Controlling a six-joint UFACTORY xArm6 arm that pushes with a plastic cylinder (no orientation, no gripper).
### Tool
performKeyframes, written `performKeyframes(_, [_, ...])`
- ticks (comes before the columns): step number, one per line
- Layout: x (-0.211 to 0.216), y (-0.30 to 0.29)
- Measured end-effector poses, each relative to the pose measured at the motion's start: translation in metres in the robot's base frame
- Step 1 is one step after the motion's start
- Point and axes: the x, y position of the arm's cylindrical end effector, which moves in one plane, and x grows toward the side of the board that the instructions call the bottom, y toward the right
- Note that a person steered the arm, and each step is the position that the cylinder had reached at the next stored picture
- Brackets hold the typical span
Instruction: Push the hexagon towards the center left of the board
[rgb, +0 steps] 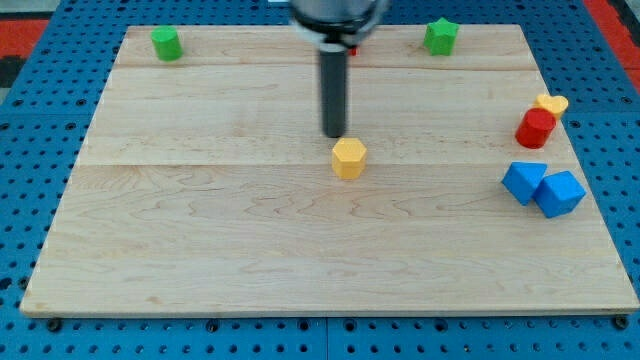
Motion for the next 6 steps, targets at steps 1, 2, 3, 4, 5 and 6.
performKeyframes(1, [0.012, 0.087])
performKeyframes(2, [0.041, 0.068])
performKeyframes(3, [0.063, 0.026])
performKeyframes(4, [0.019, -0.056])
performKeyframes(5, [-0.008, -0.141])
performKeyframes(6, [-0.015, -0.176])
